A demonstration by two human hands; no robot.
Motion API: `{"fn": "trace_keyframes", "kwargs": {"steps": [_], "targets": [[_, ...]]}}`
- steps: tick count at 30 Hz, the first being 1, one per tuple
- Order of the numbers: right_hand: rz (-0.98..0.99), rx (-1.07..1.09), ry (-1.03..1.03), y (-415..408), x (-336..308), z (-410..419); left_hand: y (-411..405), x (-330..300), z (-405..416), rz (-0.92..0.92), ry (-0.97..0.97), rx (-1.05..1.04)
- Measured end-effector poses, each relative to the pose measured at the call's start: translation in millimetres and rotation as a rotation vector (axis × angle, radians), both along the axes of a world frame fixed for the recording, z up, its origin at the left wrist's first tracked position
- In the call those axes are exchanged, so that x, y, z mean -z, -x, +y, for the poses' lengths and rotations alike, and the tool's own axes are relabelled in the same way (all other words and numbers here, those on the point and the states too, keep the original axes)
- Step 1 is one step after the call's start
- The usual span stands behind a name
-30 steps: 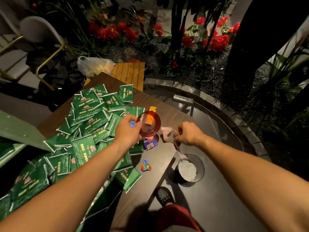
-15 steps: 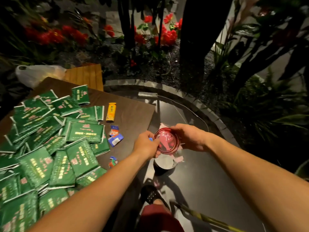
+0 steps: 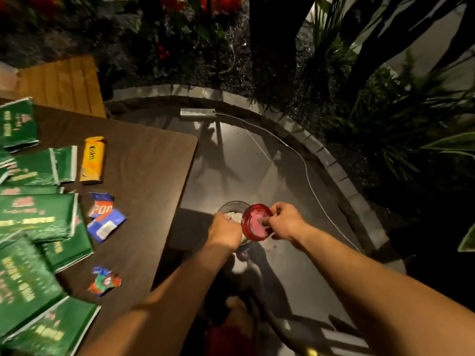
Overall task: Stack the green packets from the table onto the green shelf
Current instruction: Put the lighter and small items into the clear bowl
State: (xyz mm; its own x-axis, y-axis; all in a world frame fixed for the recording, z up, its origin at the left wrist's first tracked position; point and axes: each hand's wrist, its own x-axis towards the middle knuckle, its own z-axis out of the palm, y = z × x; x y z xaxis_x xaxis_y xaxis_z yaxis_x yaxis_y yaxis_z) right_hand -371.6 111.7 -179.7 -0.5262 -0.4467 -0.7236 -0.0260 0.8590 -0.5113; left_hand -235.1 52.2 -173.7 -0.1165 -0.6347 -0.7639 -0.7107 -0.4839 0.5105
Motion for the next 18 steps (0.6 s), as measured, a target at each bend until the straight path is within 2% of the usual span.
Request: {"fn": "trace_keyframes", "kwargs": {"steps": [5,12,18], "targets": [[-0.046,0.035,-0.023,3,82,6,10,71,6,0.002,-0.037,-0.061],[-0.072,0.075,-0.067,1,193,0,23,174,1,-0.016,-0.053,0.047],[-0.135,0.142,-0.03,1,268,-21,31,224,-13,0.003,-0.067,0.093]]}}
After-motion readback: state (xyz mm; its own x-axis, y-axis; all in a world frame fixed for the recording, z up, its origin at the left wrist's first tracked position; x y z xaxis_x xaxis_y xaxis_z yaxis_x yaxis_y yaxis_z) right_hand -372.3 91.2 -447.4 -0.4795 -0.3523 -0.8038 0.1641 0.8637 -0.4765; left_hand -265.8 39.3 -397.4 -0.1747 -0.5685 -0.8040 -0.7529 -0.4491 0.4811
